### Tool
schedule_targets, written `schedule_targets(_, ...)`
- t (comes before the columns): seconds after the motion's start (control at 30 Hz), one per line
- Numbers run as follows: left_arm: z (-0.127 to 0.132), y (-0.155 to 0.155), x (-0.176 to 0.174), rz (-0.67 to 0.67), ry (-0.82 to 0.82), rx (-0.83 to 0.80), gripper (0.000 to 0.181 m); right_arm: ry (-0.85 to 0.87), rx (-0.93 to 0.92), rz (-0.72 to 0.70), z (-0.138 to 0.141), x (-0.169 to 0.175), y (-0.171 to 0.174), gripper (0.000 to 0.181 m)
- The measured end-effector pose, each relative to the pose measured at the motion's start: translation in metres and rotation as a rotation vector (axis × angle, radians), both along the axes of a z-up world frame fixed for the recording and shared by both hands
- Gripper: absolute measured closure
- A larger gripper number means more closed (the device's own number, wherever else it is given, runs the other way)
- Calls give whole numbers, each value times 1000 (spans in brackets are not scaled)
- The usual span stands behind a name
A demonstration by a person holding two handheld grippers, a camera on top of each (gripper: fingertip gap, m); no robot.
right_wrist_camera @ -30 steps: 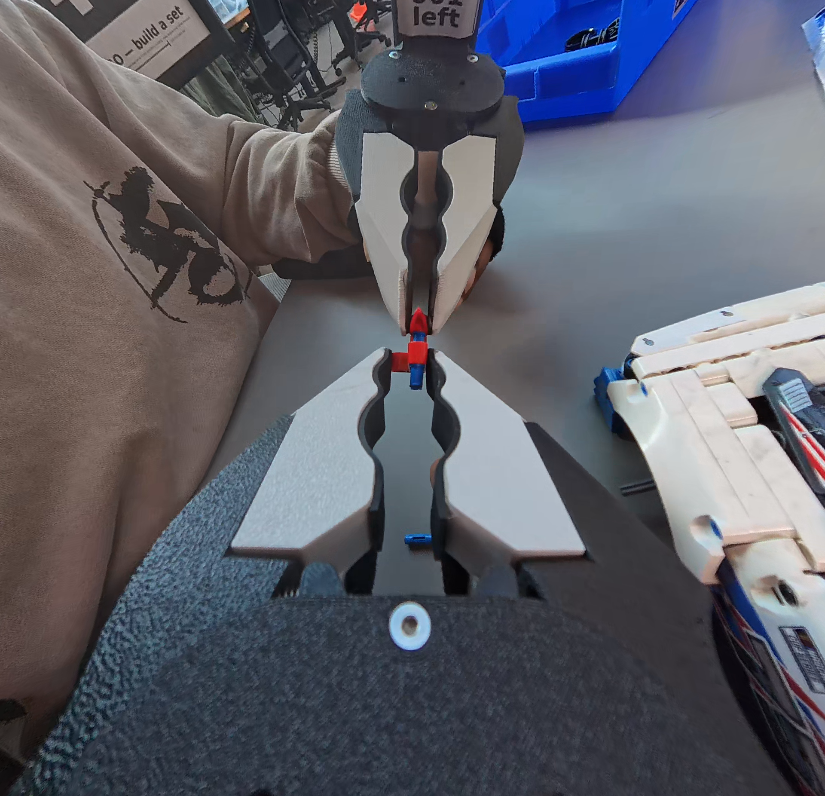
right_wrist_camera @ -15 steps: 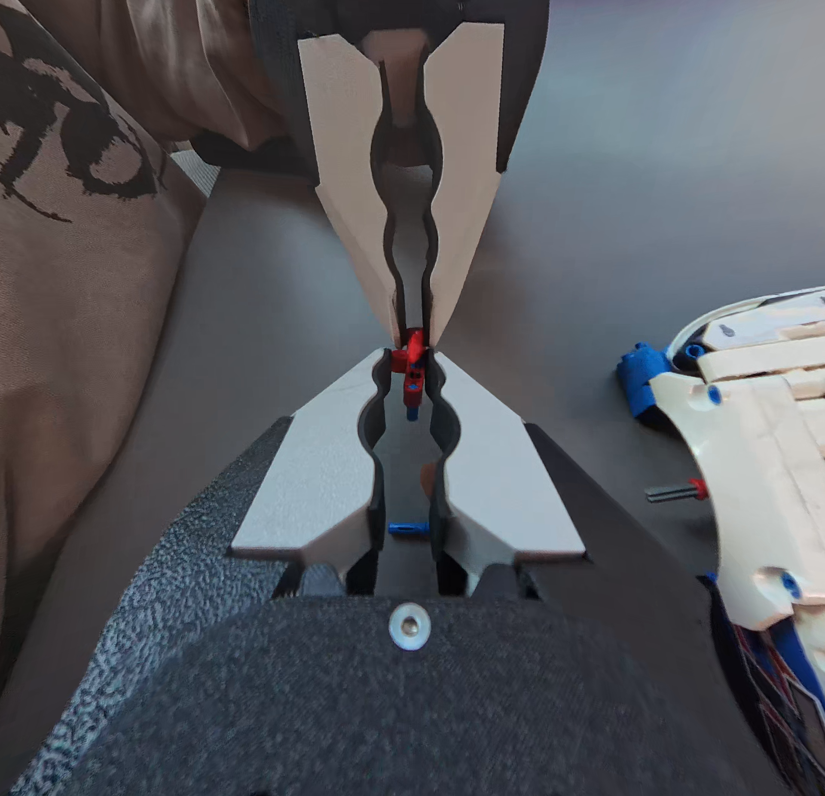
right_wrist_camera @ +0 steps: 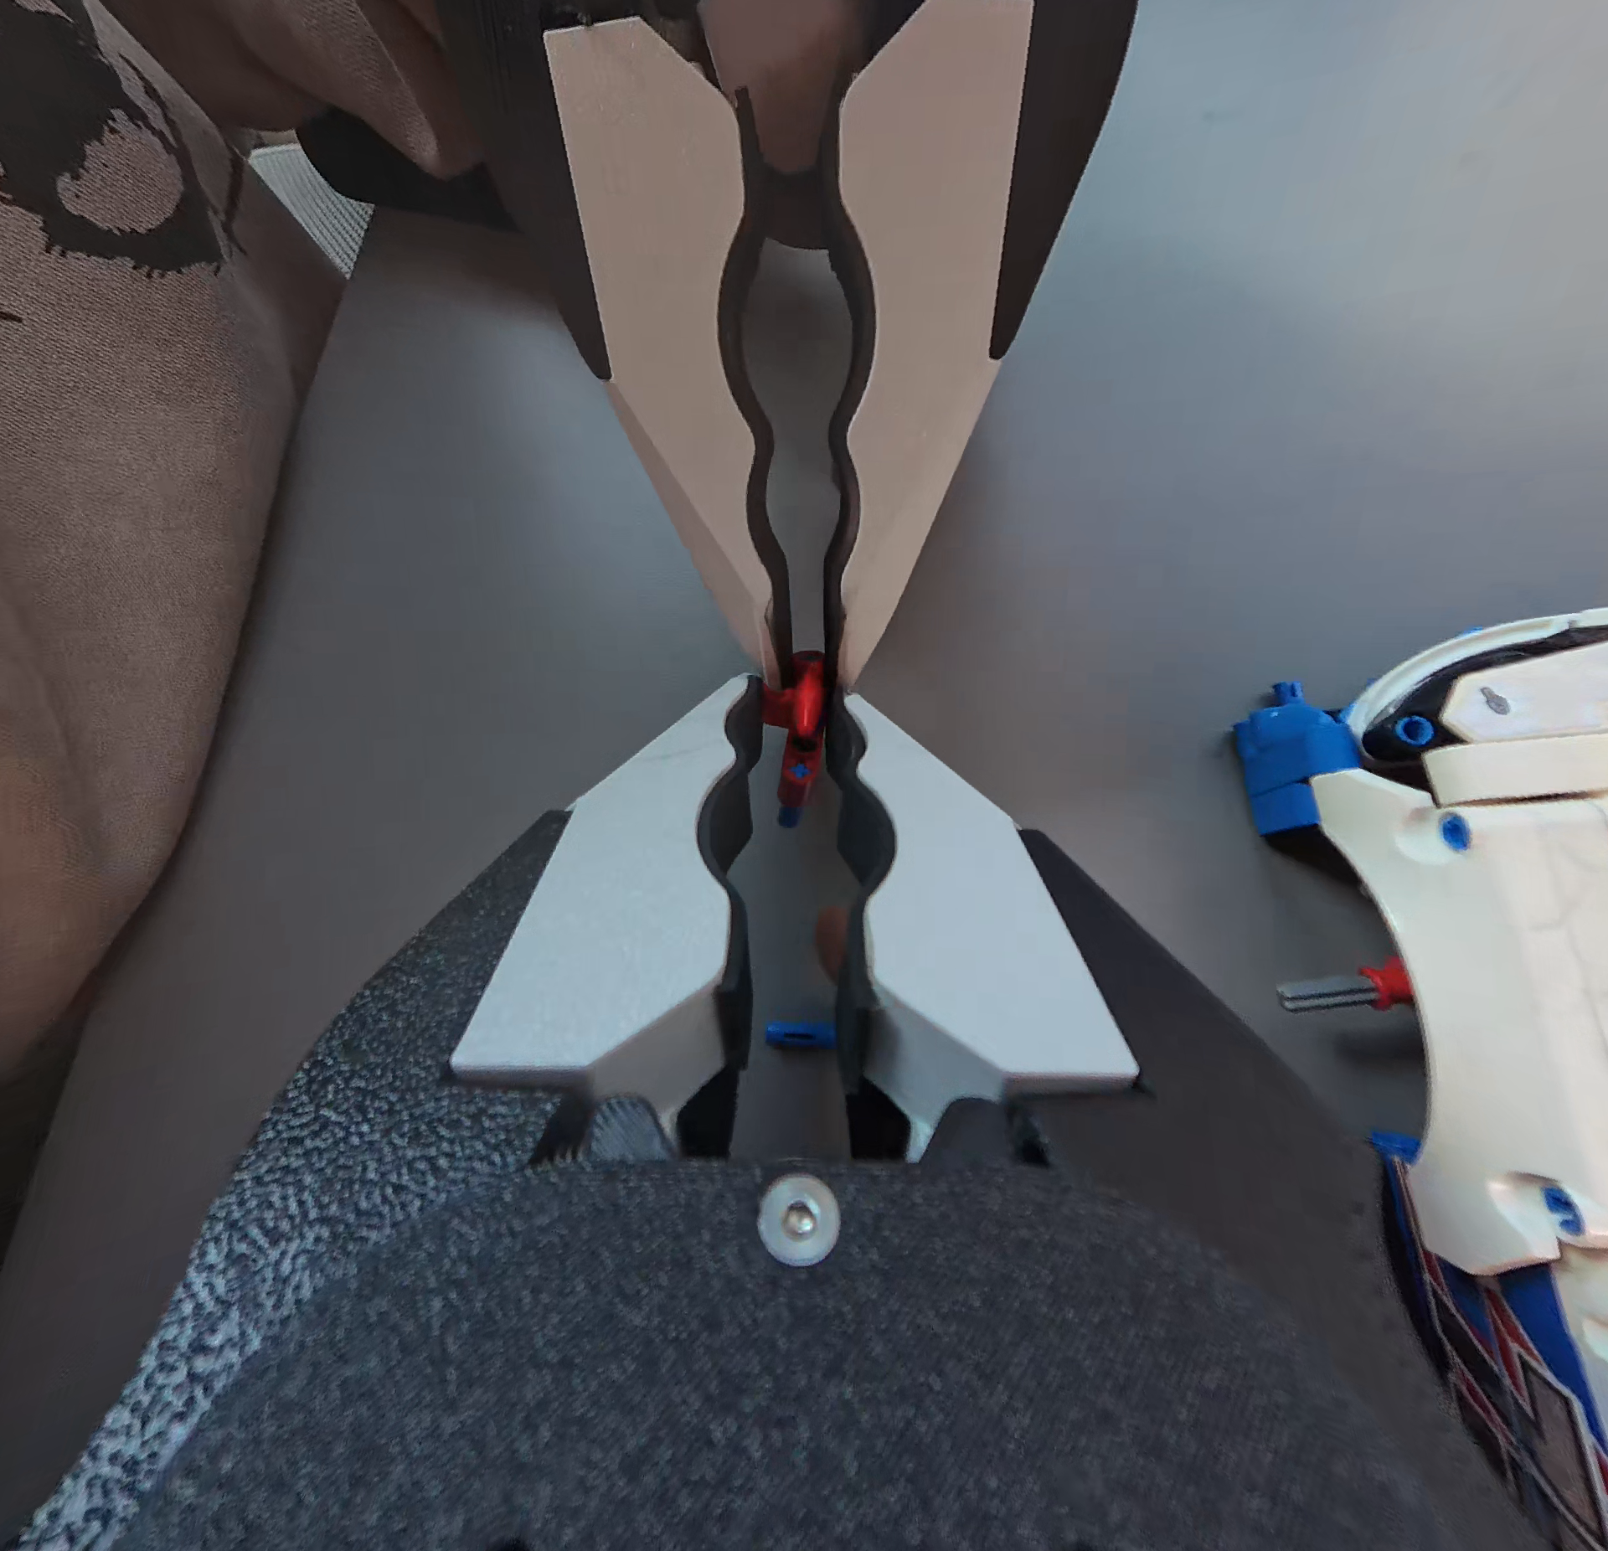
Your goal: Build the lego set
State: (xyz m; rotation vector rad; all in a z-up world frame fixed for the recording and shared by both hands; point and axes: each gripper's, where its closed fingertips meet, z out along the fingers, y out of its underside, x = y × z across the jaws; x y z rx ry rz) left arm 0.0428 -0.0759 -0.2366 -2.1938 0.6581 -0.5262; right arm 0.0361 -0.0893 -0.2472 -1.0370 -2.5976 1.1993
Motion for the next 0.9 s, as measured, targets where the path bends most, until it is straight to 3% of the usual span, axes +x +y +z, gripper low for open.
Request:
schedule_targets(0.53,-9,-3,-2,-24,-12,-22,176,59,60,14,-2,1,3,167)
schedule_targets(0.9,-5,0,0,-21,-73,-1,176,62,106,-35,5,2,19,153)
